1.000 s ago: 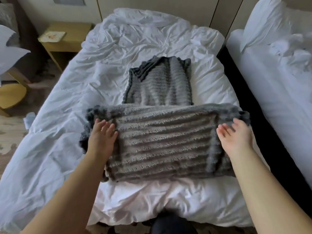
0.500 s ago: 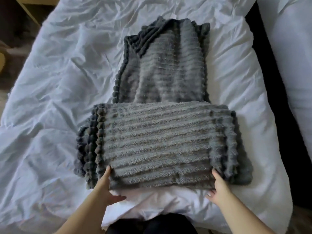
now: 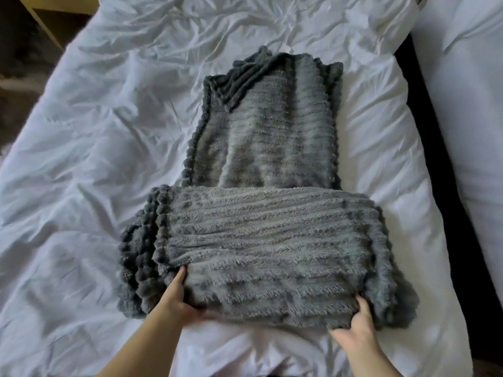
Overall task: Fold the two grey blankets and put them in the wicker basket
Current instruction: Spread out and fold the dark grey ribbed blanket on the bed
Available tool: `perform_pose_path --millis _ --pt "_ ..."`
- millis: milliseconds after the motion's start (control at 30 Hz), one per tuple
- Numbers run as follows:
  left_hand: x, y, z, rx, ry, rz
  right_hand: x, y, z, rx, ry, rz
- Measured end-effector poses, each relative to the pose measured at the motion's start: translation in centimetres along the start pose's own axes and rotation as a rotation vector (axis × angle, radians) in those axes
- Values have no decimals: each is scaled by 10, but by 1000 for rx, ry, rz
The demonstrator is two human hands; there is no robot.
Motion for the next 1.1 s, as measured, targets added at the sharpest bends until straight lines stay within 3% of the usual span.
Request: perform_pose_path --millis 167,367,500,633,800,1100 --pt "-36 54 44 225 60 151 47 50 22 71 -138 -16" --pt "-138 169 242 622 544 15 190 212 155 290 -491 11" --pt "-169 193 366 871 821 5 251 262 268 508 -654 -53" --pt "-164 179 412 879 930 19 257 259 322 627 -724 -76" --pt "-143 142 387 756 913 43 227 223 313 683 -714 -52" --pt "-33 30 197 381 634 12 75 56 164 274 -357 52"
Point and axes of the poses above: each hand's wrist, its own z-axis away from the middle knuckle, its own y-axis out of the palm, x = y × z, the point moved 5 cm from there along -z, towards the middle knuckle, and after that the axes turned 1 degree about -x, right-handed, at the moved point
